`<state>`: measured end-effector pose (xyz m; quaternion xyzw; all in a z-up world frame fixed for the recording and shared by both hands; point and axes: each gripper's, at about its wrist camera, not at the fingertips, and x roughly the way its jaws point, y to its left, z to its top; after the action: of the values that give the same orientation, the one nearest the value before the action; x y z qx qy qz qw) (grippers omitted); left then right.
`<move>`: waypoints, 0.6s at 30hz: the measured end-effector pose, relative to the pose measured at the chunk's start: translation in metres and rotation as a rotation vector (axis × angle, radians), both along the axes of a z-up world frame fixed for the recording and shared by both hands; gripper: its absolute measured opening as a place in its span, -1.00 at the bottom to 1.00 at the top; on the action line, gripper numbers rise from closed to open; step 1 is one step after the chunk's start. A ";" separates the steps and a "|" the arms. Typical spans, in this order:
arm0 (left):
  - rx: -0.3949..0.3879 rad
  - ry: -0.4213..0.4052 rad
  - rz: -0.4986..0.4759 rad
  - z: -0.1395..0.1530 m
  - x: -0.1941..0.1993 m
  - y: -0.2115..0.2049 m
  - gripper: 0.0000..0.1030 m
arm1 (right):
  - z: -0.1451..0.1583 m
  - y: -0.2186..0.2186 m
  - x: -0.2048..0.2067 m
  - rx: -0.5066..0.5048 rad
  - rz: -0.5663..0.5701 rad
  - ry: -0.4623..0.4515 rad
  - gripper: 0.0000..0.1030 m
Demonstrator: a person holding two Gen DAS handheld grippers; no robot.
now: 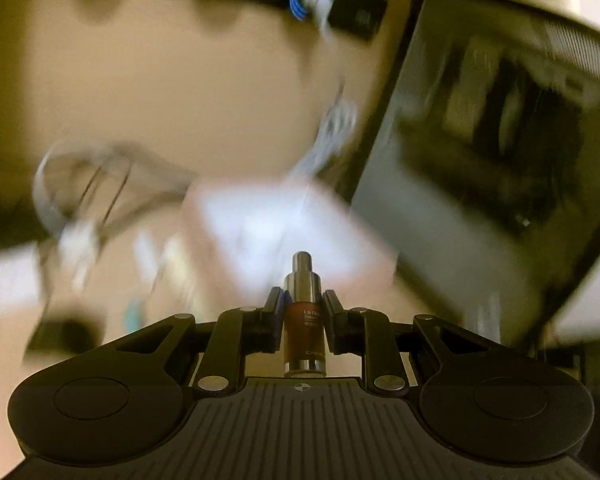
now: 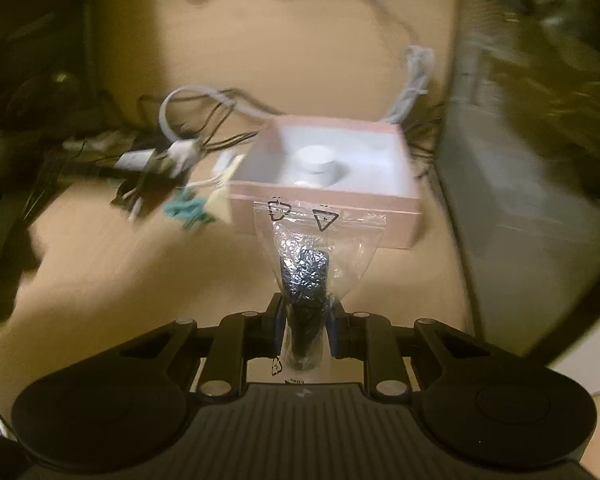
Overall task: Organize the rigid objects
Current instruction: 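Release the plastic bag into the pink box with the right tool while the left tool releases the bottle there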
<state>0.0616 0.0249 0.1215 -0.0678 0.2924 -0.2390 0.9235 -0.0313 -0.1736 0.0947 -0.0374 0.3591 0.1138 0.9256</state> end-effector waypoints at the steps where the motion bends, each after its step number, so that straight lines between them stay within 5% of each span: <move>1: -0.024 -0.015 0.021 0.010 0.018 -0.008 -0.53 | 0.002 -0.004 -0.002 0.004 -0.014 -0.007 -0.61; 8: -0.076 0.077 0.222 -0.001 0.088 -0.026 -0.52 | 0.003 -0.014 -0.003 -0.003 -0.081 -0.011 -0.61; 18: -0.057 0.233 0.240 -0.054 -0.006 0.017 -0.51 | 0.023 -0.011 0.039 -0.004 -0.021 -0.036 -0.61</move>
<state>0.0556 0.0422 0.0673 -0.1559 0.3802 -0.1256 0.9030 0.0074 -0.1844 0.1175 -0.0374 0.3429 0.1027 0.9330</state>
